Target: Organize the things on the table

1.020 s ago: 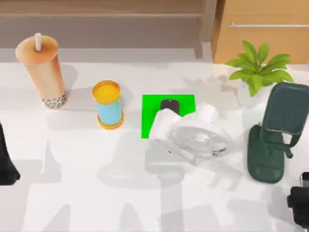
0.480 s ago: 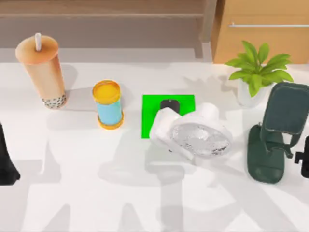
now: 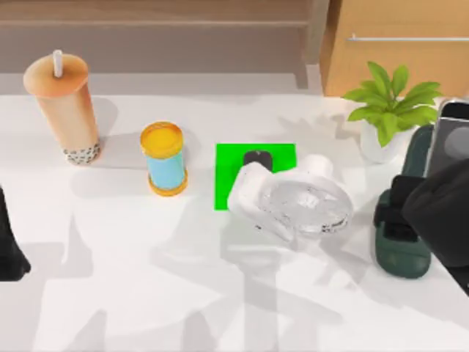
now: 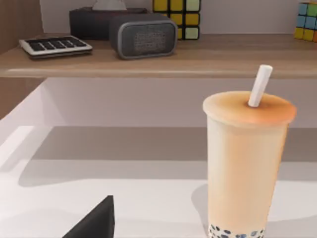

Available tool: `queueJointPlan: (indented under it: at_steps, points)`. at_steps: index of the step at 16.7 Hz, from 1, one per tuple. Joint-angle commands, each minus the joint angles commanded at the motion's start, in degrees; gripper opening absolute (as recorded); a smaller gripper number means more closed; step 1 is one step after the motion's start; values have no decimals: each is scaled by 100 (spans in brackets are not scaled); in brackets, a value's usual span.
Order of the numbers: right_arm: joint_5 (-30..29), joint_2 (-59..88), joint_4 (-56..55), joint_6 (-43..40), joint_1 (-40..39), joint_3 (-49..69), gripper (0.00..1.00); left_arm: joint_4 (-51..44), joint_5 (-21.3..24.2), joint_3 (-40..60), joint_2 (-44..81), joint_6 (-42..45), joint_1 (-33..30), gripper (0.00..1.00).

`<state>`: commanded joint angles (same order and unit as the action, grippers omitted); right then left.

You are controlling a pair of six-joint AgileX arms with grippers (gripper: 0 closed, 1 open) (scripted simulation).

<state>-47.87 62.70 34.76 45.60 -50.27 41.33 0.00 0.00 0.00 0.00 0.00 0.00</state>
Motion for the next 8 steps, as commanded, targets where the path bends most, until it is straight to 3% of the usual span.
queueJointPlan:
  at_steps: [8]
  points:
    - [-15,23,-139,-3,-92,-61,0,0,0,0,0,0,0,100]
